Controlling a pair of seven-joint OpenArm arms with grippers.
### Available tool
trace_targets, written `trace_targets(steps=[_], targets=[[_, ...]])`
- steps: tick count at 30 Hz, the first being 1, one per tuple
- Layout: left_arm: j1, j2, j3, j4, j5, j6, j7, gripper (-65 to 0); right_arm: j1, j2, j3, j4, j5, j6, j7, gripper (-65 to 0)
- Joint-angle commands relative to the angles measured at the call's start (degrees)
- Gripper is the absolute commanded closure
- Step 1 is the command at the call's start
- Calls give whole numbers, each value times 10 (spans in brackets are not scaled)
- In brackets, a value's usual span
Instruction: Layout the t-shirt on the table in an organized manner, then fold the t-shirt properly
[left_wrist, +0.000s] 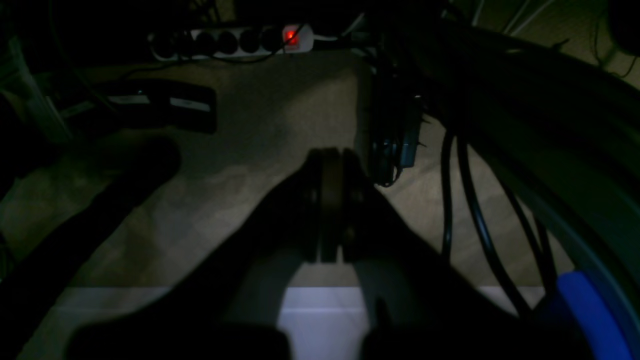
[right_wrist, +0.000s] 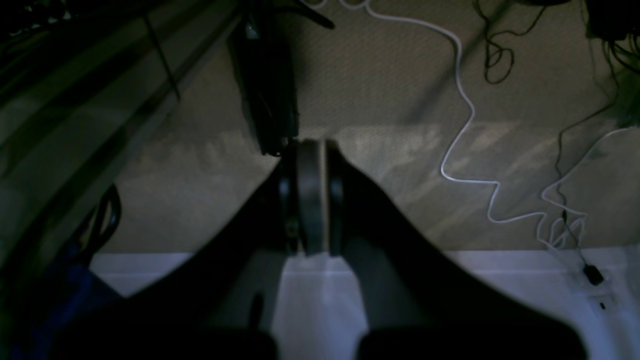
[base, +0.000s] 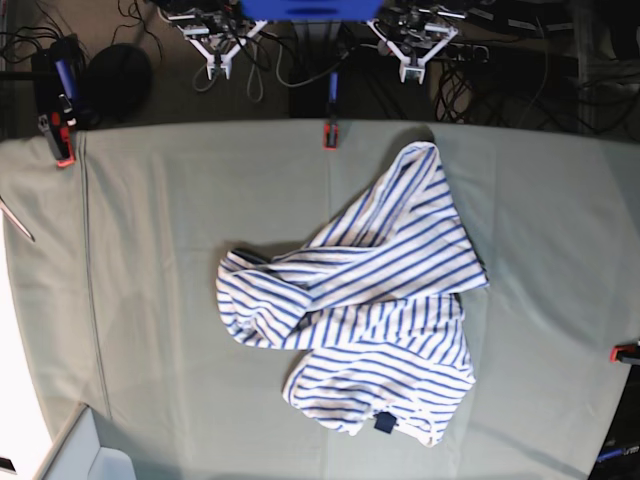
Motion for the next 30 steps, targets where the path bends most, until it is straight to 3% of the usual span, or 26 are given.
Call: trace_targets(steps=[1, 18, 22, 30], targets=[[1, 1, -1, 2, 2, 4, -3, -1, -2, -1, -1, 1, -2, 12, 1, 0], [9, 1, -1, 6, 2, 4, -6, -1, -11, -1, -1, 1, -2, 12, 3, 0], [36, -3, -1, 47, 2, 4, -6, -1, -23, -1, -1, 5, -2, 13, 5, 0], [128, -4, -1, 165, 2, 4, -5, -1, -164, -1, -1, 208, -2, 13, 21, 0]])
